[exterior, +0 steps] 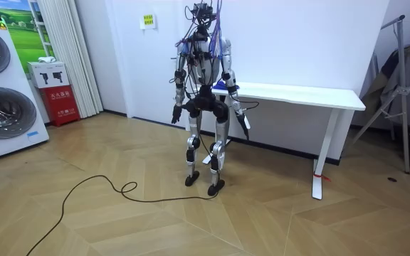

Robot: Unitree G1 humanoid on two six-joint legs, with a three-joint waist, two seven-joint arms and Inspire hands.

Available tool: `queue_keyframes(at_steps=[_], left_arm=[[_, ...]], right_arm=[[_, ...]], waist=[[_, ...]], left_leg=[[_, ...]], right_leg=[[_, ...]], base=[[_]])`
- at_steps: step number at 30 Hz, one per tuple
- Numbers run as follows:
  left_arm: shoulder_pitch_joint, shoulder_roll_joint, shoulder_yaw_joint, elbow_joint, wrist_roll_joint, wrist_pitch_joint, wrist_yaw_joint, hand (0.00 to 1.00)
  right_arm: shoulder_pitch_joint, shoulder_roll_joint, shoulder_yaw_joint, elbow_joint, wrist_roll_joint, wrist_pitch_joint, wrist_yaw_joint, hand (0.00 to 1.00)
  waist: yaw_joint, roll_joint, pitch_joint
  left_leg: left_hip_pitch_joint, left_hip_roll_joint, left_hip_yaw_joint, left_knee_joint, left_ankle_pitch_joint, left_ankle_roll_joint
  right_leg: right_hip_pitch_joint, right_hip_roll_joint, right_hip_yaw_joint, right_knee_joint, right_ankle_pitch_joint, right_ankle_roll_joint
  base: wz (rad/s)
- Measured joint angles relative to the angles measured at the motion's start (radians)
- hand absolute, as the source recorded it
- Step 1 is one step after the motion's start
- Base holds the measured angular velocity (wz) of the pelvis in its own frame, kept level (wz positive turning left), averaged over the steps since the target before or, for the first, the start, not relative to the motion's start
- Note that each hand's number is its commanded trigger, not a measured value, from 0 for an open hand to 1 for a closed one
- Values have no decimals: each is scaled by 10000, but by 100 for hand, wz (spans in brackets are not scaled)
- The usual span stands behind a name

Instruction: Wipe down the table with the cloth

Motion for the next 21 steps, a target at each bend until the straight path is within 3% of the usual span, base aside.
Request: queue_keyframes(at_steps=[15, 21], left_arm=[[-238, -25, 6, 4, -514, -606, 111, 0], [-181, -231, 440, 42, -604, -595, 102, 0]], right_arm=[[-27, 7, 27, 1, 130, -201, 132, 0], [36, 35, -267, 115, 1684, -202, -114, 0]], waist=[[55, 44, 3], [43, -8, 4]], left_leg=[[47, 27, 55, -32, 0, 0], [35, 18, 49, -55, 0, 0]], right_leg=[[-16, 25, 20, 31, 1, -1], [-23, 18, 22, 1, 0, 0]], base=[[0], [0]])
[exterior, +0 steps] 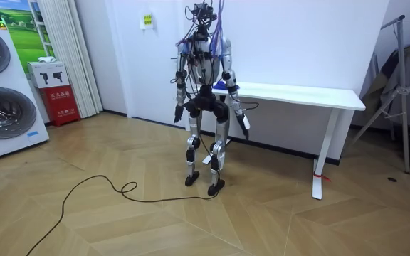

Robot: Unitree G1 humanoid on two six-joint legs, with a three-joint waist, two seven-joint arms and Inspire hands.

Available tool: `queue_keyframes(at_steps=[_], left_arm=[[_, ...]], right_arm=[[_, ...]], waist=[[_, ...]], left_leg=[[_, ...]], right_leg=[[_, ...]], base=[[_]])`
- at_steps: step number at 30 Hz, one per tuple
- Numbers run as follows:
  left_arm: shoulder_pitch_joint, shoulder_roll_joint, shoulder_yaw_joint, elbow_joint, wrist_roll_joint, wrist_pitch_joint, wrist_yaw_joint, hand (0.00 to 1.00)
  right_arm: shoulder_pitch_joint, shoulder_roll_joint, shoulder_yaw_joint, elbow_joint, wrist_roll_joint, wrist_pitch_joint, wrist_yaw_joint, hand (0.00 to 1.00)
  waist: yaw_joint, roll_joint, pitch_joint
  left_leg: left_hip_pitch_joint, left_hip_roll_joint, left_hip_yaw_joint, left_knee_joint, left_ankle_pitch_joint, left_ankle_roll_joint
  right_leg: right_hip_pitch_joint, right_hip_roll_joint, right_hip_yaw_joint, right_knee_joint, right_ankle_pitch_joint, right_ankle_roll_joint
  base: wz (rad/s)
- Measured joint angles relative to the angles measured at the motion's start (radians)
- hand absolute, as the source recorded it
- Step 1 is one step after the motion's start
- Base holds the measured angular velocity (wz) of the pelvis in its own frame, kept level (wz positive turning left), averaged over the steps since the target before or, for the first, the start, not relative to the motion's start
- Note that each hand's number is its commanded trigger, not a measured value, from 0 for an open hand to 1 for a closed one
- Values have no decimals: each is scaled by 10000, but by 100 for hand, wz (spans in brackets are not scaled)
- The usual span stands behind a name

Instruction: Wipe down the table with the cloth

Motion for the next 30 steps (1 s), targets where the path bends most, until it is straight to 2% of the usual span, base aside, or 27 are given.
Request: queue_keyframes(at_steps=[3, 4, 5, 7, 9, 11, 12, 14, 15, 16, 18, 20, 24, 26, 28, 30], left_arm=[[158, -12, 117, -24, 1, 33, -28, 0], [249, -43, 406, -24, 30, 79, -69, 0], [283, -41, 771, -26, 45, 132, -90, 0], [431, 13, 1293, -40, 12, 197, -77, 0], [599, 60, 1703, -100, 45, 219, -23, 0], [596, 78, 2308, -100, 43, 227, -11, 0], [594, 95, 2390, -98, 44, 227, -11, 0], [592, 200, 2732, -75, 0, 222, -14, 0], [582, 269, 2730, -78, 0, 212, -19, 0], [571, 390, 2730, -138, 18, 201, -20, 0], [544, 451, 2706, -391, 38, 182, -24, 0], [435, 523, 2698, -434, 41, 156, -27, 0], [360, 724, 2376, -456, 98, 142, -114, 0], [368, 753, 2109, -561, 96, 117, -131, 0], [396, 760, 1823, -586, 106, 112, -141, 0], [367, 755, 1661, -599, 96, 91, -142, 0]], right_arm=[[29, 18, -703, 386, 956, 20, -173, 0], [131, 19, -1118, 487, 1599, 35, -271, 0], [294, 18, -1626, 499, 2216, 30, -355, 0], [427, 6, -2499, 485, 3243, 16, -535, 0], [570, -85, -3465, 431, 4353, 34, -713, 0], [688, -335, -4685, 302, 5241, 17, -1142, 0], [682, -435, -4974, 291, 5472, 14, -1280, 0], [574, -881, -5958, 21, 6023, 15, -1917, 0], [571, -979, -6083, -114, 6127, 9, -2096, 0], [497, -1216, -6285, -322, 6191, -9, -2399, 0], [137, -1576, -6439, -888, 6152, 2, -2979, 0], [-466, -1960, -6438, -1597, 5679, -290, -3630, 0], [-854, -2062, -6299, -3512, 4903, -535, -4437, 0], [-1042, -2071, -5878, -4756, 3745, -625, -4954, 0], [-1045, -2069, -5406, -6215, 2514, -681, -5176, 0], [-1012, -2072, -4953, -7585, 1494, -782, -5336, 0]], waist=[[-52, -66, -24], [-53, -41, -3], [-101, -139, -48], [-408, -224, -9], [-589, -344, -12], [-696, -413, -6], [-759, -416, -6], [-933, -501, -39], [-949, -502, -35], [-970, -585, -73], [-989, -614, -63], [-1008, -685, -44], [-855, -801, -24], [-684, -820, -60], [-604, -745, 15], [-515, -699, 29]], left_leg=[[104, -1, -4, -11, 0, 0], [192, 3, -19, -48, 0, 0], [256, -5, -37, -85, 0, 0], [255, -22, -104, -97, -1, -2], [266, -21, -36, -103, -10, -17], [250, -16, 29, -103, -13, -18], [242, -16, 32, -104, -16, -17], [160, -31, 70, -104, -15, -13], [161, -31, 91, -102, -15, -13], [162, -33, 136, -90, -15, -13], [77, -33, 211, -95, -15, -12], [-44, -39, 247, -56, -12, -9], [-65, -22, 258, -44, -11, -8], [-220, -13, 285, -2, -11, -8], [-295, -5, 334, 15, -11, -8], [-362, -2, 332, 28, -10, -10]], right_leg=[[65, 3, 3, -30, -1, 0], [138, 7, 8, -49, -3, -1], [228, 7, -1, -128, -5, -3], [331, -2, -56, -205, -28, -8], [330, -2, -9, -208, -65, -25], [276, 1, 53, -174, -65, -25], [256, -2, 64, -168, -64, -25], [141, -21, 79, -141, -59, -18], [136, -21, 80, -136, -58, -18], [125, -24, 89, -109, -57, -17], [-39, -27, 161, -37, -61, -11], [-221, -36, 196, 24, -51, 2], [-268, -17, 195, 27, -48, 1], [-450, 3, 258, 92, -40, -1], [-570, 10, 305, 153, -39, 0], [-659, 10, 289, 184, -39, 1]], base=[[0], [0], [0], [7], [-4], [-10], [-10], [-7], [-4], [-7], [-12], [-6], [0], [-5], [-7], [-2]])
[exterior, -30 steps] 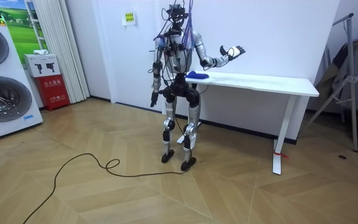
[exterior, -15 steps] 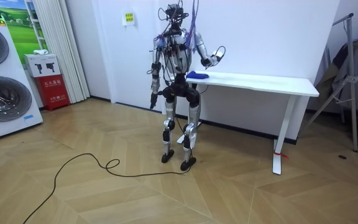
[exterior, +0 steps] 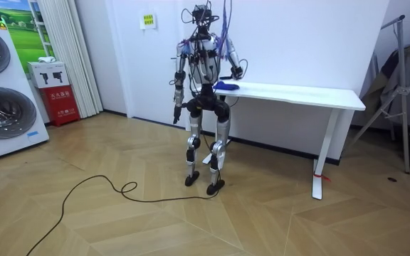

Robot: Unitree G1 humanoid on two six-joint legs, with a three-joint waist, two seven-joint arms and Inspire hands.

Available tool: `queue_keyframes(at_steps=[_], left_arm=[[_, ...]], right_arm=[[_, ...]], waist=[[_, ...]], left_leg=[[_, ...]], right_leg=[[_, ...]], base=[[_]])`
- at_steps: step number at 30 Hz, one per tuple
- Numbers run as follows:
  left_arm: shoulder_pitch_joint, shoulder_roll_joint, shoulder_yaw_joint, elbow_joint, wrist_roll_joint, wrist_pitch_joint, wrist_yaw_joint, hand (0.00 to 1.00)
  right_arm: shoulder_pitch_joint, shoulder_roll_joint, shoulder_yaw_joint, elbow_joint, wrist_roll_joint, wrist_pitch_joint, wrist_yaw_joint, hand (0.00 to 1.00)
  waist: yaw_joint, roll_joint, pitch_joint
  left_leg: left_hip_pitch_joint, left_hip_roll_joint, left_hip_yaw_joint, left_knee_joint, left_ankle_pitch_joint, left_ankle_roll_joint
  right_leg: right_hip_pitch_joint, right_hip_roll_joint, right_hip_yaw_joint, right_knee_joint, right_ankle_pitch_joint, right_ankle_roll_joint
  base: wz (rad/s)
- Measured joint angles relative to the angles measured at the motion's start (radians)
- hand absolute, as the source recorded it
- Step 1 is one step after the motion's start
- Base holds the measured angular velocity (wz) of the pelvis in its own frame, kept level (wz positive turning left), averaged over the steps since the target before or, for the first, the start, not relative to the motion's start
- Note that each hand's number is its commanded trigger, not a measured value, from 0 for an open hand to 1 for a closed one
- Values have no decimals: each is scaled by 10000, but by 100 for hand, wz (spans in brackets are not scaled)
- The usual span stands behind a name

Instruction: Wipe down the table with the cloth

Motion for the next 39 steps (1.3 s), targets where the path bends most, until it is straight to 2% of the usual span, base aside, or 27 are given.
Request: queue_keyframes(at_steps=[6, 8, 11, 15, 19, 30, 31, 32, 39], left_arm=[[-12, 15, -298, 26, 2, -137, 35, 0], [-1, 22, -311, 26, 0, -175, 36, 0], [-16, 55, -380, 38, -5, -175, 37, 0], [-15, 47, -433, 25, 0, -196, 35, 0], [-12, 47, -432, 10, -1, -197, 33, 0], [-25, 55, -424, 8, 9, -197, -11, 0], [-32, 55, -427, 8, 0, -199, -24, 0], [-32, 54, -431, 9, 1, -199, -36, 0], [-28, 59, -496, 18, 7, -197, -98, 0]], right_arm=[[-52, 124, 296, 488, -413, -122, -25, 0], [-52, 117, 561, 605, -410, 7, -11, 0], [-56, 148, 1027, 755, -402, 4, -18, 0], [-57, 439, 1066, 1352, -406, -1, -72, 0], [-68, 472, 1066, 1521, -397, -12, -277, 0], [-66, 555, 1060, 1986, -408, -121, -800, 0], [-69, 568, 1053, 2018, -395, -131, -804, 66], [-77, 582, 1051, 2115, -386, -146, -860, 100], [-154, 817, 803, 2105, -232, -229, -1137, 100]], waist=[[182, -9, -10], [240, -45, -24], [256, -71, -37], [279, -101, -35], [278, -134, -56], [250, -108, -40], [238, -105, -38], [215, -105, -38], [19, -117, -46]], left_leg=[[-52, -7, -19, -23, 0, 0], [-54, -6, -28, -29, 0, 0], [-68, -10, -67, -42, 0, 0], [-79, -11, -144, -66, 0, 0], [-68, -20, -180, -92, 0, 0], [-59, -56, -355, -118, 0, 0], [-57, -56, -356, -118, 0, 0], [-48, -59, -365, -117, 0, 0], [-52, -107, -432, -105, 0, 0]], right_leg=[[-5, -2, -15, -8, 0, -1], [-6, -1, -67, -67, 2, 0], [10, 4, -141, -146, 6, -2], [14, 4, -278, -146, 6, -2], [12, 2, -287, -147, 7, -1], [50, -12, -288, -169, 8, 1], [55, -12, -288, -170, 8, 0], [69, -13, -285, -174, 8, 1], [190, -43, -397, -309, 8, 2]], base=[[-1], [0], [3], [6], [0], [1], [0], [0], [5]])
